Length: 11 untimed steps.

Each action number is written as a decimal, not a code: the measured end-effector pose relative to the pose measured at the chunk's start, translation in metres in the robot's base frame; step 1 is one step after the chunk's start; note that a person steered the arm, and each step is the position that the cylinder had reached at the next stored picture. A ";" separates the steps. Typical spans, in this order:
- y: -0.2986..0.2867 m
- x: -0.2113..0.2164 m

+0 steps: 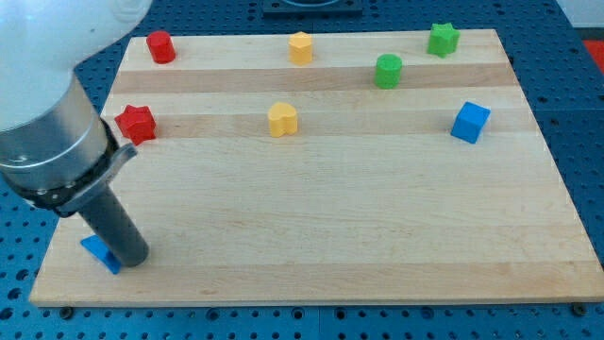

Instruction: Place your arm to the top right of the green circle

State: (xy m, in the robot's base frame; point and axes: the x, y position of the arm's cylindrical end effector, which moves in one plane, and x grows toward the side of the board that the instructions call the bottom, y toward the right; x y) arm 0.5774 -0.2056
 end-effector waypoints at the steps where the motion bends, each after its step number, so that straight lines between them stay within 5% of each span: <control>1: -0.012 0.000; 3: 0.018 -0.017; 8: 0.383 -0.209; 11: 0.390 -0.295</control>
